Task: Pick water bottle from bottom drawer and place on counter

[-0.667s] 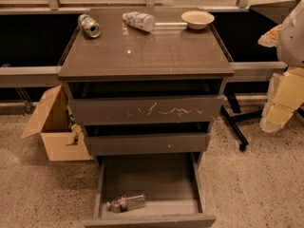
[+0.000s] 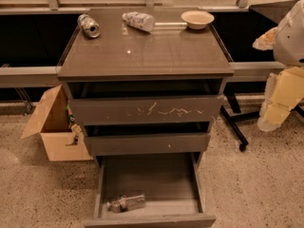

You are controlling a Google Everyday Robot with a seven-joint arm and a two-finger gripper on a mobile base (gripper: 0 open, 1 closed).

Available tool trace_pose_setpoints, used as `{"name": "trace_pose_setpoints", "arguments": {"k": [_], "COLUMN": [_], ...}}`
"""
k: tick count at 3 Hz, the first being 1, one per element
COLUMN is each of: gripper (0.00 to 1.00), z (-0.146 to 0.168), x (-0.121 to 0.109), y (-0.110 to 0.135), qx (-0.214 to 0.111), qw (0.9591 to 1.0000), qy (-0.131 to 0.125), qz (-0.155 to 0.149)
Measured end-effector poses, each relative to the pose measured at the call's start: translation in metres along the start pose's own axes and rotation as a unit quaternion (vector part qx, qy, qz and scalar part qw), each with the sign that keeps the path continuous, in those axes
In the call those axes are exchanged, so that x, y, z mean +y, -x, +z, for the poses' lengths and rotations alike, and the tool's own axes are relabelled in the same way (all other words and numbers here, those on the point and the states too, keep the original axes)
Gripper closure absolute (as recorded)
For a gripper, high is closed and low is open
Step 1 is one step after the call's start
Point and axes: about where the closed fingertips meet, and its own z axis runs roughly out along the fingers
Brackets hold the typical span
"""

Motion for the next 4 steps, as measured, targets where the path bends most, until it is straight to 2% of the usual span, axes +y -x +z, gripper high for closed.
{"name": "trace_pose_setpoints", "arguments": {"k": [1,2,3,4], "gripper": [0.00,0.00,0.00,0.00], "z": [0.002,-0.073,-0.122,-0.124], "x": [0.002,0.024,0.014,-0.026], "y": [0.002,-0.038,-0.104,-0.124], "qx": [-0.036,-0.082,-0.134,-0.164], "qw": [0.9989,0.9965,0.9900,0.9824], "qy": [0.027,0.002,-0.042,-0.083], "qz": [-0.011,-0.011,0.007,0.033]}}
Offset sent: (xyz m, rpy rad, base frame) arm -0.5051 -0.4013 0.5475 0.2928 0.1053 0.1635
